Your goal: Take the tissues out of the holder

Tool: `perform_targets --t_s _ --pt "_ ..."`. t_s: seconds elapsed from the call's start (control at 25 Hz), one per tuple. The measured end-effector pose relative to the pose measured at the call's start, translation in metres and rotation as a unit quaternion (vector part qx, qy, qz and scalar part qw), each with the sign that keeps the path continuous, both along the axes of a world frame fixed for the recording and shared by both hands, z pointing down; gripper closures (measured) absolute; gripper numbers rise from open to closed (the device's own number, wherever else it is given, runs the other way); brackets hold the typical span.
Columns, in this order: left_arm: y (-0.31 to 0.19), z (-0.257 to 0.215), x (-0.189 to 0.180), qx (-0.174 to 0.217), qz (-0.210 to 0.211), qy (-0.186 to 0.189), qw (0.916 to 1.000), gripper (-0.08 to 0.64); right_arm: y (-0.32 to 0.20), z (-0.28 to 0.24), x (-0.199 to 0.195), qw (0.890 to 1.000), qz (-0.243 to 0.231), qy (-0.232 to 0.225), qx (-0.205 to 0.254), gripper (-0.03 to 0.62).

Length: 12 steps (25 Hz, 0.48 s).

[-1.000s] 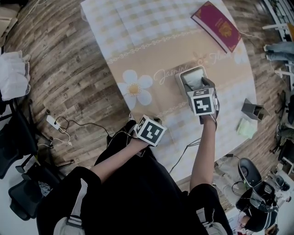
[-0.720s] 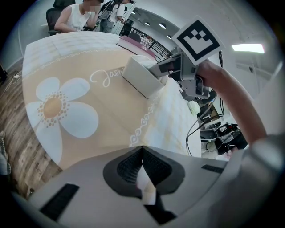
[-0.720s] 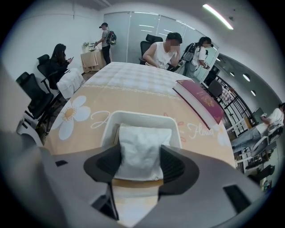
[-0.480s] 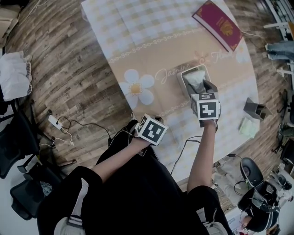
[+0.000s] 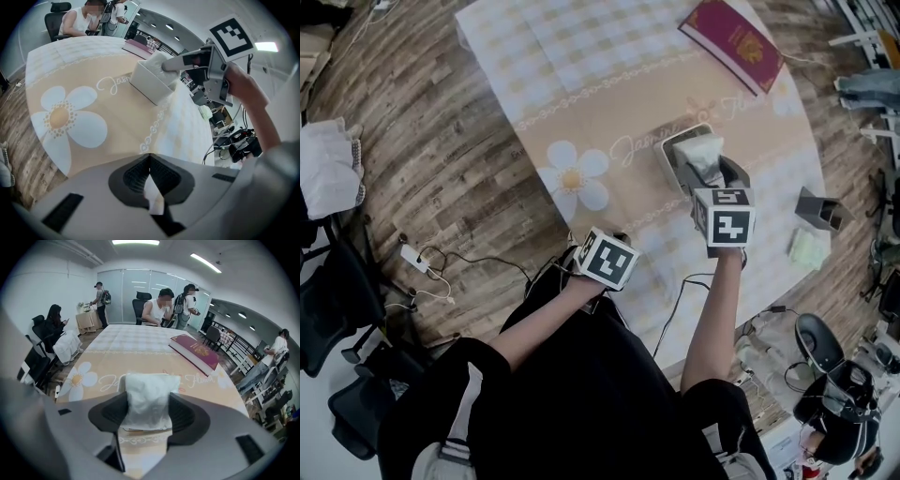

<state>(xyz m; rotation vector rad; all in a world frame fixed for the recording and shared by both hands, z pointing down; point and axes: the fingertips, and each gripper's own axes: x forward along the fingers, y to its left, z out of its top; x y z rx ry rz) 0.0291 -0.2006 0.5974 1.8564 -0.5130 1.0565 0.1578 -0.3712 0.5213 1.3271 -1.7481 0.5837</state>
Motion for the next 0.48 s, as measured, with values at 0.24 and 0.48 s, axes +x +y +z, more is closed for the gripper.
perform_targets --t_s 0.24,0.48 --pt "0.007 -0.005 0.005 0.005 0.014 0.003 0.9999 0.552 0.008 -0.028 0.002 1.0 0.012 -0.013 0.026 0.321" --pt "0.016 -0.011 0.01 0.016 0.027 0.006 0.9995 0.552 0.027 -0.051 -0.002 0.999 0.015 -0.02 0.046 0.321"
